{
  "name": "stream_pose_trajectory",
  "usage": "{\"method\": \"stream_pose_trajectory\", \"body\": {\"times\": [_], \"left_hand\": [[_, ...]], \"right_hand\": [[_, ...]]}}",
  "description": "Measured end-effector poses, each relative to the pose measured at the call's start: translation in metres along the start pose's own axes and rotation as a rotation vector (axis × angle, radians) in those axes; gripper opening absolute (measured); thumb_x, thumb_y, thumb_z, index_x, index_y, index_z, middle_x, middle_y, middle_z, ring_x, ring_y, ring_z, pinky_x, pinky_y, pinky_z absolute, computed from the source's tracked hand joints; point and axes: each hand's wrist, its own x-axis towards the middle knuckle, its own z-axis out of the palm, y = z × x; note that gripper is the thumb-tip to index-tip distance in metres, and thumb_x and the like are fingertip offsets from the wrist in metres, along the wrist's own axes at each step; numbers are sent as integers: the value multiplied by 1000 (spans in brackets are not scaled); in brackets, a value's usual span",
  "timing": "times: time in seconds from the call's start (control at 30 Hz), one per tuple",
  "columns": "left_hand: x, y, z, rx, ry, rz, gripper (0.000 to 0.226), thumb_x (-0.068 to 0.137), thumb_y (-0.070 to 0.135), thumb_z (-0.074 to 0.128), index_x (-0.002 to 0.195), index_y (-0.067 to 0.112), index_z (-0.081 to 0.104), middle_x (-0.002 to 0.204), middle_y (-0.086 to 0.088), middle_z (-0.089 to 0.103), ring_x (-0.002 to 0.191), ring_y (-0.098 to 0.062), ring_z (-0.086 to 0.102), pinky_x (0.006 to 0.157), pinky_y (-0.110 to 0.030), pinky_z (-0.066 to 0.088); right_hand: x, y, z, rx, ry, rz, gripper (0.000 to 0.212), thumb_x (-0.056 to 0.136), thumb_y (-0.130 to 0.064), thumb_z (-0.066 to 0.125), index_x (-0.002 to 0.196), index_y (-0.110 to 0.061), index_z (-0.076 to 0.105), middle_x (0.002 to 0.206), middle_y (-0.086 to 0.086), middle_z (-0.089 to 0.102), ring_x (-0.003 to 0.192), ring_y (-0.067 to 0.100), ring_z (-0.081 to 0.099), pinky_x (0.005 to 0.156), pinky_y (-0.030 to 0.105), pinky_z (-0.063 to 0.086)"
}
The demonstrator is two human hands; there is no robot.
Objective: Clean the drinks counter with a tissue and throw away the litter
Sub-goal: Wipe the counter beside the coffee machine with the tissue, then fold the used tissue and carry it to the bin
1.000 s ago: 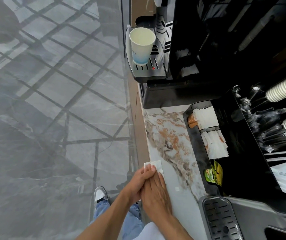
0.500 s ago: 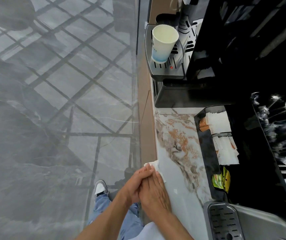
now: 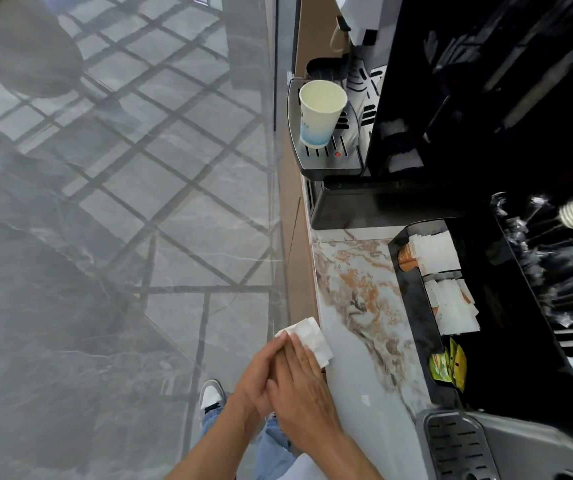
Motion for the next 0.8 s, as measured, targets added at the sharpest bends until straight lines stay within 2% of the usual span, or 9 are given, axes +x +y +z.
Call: {"method": "stream_pose_trajectory", "body": {"times": [0.1,0.23,0.3,0.37,0.47,0.53,0.63,0.73,0.8], "left_hand": [[-4,9,21,3,-23,-10,48,86,31,66,121,-2,63,105,-19,69,98,-31,66,105,-42,43],[-8,18,53,61,-51,-88,49,85,24,64,123,-5,55,107,-24,62,96,-35,61,97,-43,44],[-10,20,67,89,-73,-84,52,90,19,58,131,-11,51,122,-31,59,103,-41,61,99,-48,45],[-12,22,80,136,-79,-37,48,91,13,56,134,-7,52,132,-32,59,113,-44,61,99,-54,47],[-18,21,94,266,-108,-25,46,81,9,65,126,-1,59,121,-28,68,104,-41,70,80,-51,60],[-25,19,98,379,-132,-51,47,75,9,72,120,1,63,112,-26,73,93,-38,74,68,-47,62],[-38,10,103,541,-209,-107,43,69,14,80,110,3,74,111,-29,72,94,-42,73,72,-49,61],[-56,-7,107,696,-276,-190,40,75,19,77,111,2,73,117,-35,67,103,-49,67,83,-57,57],[-67,-19,104,779,-322,-245,48,77,21,78,120,0,67,120,-37,64,106,-49,65,89,-60,54]], "right_hand": [[-7,5,-15,104,81,-22,58,94,-31,42,143,-1,47,153,11,43,146,26,32,115,41,21],[-24,10,-54,285,306,-35,49,94,-25,45,134,1,58,144,12,54,139,25,45,113,37,32],[-34,16,-70,378,503,43,40,93,-18,50,125,1,65,136,10,62,133,20,50,108,32,40],[-45,22,-85,537,647,260,31,96,-11,54,125,-13,65,133,3,64,126,10,53,104,25,43],[-59,32,-109,824,642,641,29,100,-27,53,124,-44,54,130,-16,59,119,-7,51,97,26,44],[-68,36,-123,1053,596,774,25,99,-40,52,123,-39,57,127,-10,63,116,0,56,95,30,46],[-83,33,-134,1361,534,835,31,96,-44,52,115,-24,67,111,8,73,101,24,70,90,40,55],[-103,19,-133,1470,544,864,25,99,-32,53,106,-16,72,96,11,76,79,17,73,65,27,56],[-120,8,-124,1508,609,916,22,98,-30,57,97,-16,73,86,9,74,71,14,71,60,24,53]]}}
